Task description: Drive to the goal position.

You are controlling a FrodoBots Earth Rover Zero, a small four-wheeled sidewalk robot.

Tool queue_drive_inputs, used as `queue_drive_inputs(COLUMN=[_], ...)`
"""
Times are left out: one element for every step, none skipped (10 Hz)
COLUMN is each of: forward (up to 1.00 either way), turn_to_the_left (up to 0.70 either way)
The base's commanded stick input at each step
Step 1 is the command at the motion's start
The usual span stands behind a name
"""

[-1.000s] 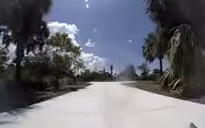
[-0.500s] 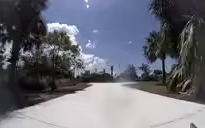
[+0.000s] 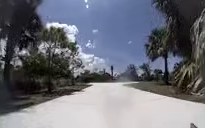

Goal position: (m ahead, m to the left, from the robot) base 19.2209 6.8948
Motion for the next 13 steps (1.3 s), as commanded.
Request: queue_drive_inputs(forward=[0.85,0.85,0.85,0.85,0.85,0.85,0.85,0.85,0.85,0.85,0.85,0.85,0.85], turn_to_the_left=[0.00,0.00,0.00,0.00,0.00,0.00,0.00,0.00,0.00,0.00,0.00,0.00,0.00])
